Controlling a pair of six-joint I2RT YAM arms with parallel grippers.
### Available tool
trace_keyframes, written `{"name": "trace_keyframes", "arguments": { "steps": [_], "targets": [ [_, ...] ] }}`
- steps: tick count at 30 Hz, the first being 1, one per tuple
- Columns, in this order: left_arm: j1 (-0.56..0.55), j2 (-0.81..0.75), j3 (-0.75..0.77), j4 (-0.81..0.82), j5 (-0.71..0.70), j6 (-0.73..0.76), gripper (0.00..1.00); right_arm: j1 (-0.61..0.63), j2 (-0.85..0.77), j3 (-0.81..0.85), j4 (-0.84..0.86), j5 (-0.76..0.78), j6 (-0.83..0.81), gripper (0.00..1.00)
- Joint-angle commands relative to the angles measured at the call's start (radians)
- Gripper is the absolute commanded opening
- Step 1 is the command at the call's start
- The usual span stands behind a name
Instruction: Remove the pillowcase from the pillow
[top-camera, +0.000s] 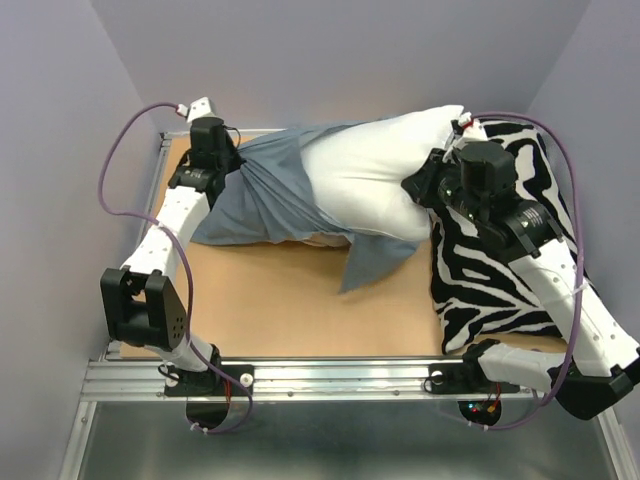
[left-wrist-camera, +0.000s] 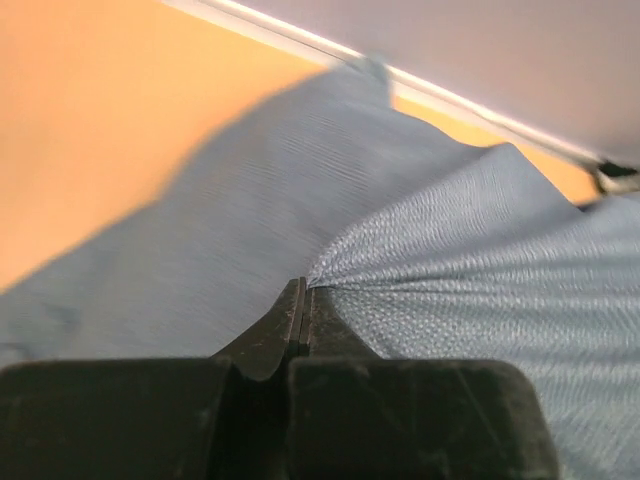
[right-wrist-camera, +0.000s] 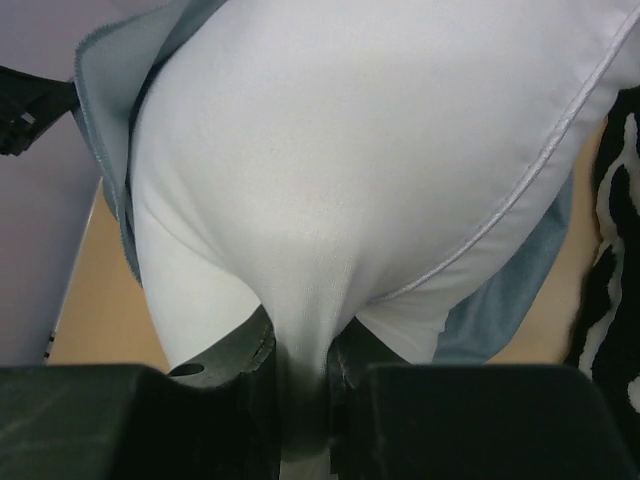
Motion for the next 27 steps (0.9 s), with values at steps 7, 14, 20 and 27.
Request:
{"name": "trace_keyframes", "arguments": {
  "steps": [7,14,20,27],
  "targets": [
    [0.229,0.107,0.124,-0.044,-0.449,-0.014,0.00,-0.013,-0.065,0.305,0.016,0.170,-0.042,0.00],
    [0.361,0.216,0.148,-0.085,-0.472,-0.108,0.00,-0.013,-0.054,0.472,-0.073,0.256,-0.084,0.01],
    [0.402,0.256,0.210,-0.161,-0.613,-0.146,0.00,-0.012,-0.049,0.573,-0.107,0.299,-0.090,0.01],
    [0.364,0.200,0.195,-0.096,-0.563,-0.064,0.00,-0.013,-0.034,0.673,-0.134,0.311,-0.107,0.01]
  ]
}}
